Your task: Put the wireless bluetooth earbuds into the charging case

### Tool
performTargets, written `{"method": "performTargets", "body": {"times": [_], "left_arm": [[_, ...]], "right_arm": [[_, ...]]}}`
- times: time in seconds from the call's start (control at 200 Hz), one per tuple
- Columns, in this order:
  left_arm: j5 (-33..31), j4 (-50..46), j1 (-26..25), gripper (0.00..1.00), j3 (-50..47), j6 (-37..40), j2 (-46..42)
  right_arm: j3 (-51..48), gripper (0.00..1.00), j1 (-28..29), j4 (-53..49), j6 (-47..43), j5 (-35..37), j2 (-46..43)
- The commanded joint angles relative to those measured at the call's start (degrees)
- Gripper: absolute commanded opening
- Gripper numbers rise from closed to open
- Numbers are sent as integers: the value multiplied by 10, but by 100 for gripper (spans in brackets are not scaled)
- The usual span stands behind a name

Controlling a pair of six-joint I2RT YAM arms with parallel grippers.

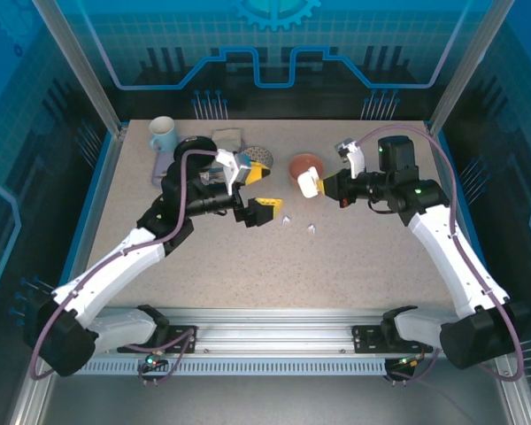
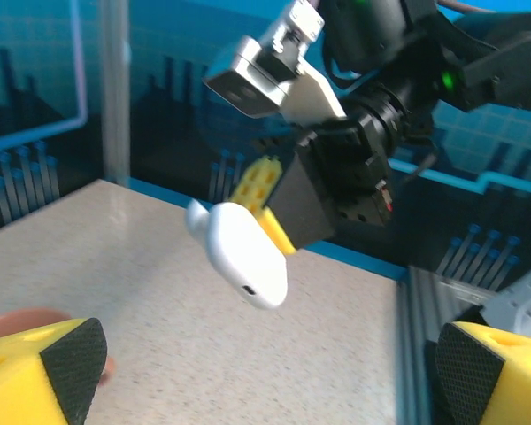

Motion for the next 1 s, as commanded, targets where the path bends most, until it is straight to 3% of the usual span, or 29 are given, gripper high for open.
{"method": "performTargets", "body": {"times": [0.0, 0.14, 0.215, 0.335, 0.5, 0.55, 0.65, 0.76, 0.995], "left_arm": [[-84, -9, 1, 99, -8, 18, -25], [-39, -68, -1, 99, 23, 117, -30], [-173, -129, -4, 99, 77, 13, -11], [-151, -294, 10, 99, 193, 16, 60], [-112, -210, 13, 99, 150, 26, 73], [-85, -196, 26, 99, 143, 20, 72], [50, -221, 65, 99, 155, 23, 84], [158, -303, 92, 99, 197, 50, 109], [256, -505, 98, 99, 282, 149, 174]], "right_arm": [[24, 0, 0, -10, 1, 8, -12], [40, 0, 1, -22, -2, 15, -11], [53, 0, 4, -39, -13, 24, -10], [89, 0, 18, -86, -43, 48, 5], [170, 0, 73, -180, -117, 136, 47], [194, 0, 90, -205, -136, 161, 58], [235, 0, 117, -246, -170, 207, 82], [257, 0, 129, -268, -196, 228, 97], [265, 0, 137, -288, -222, 225, 108]]}}
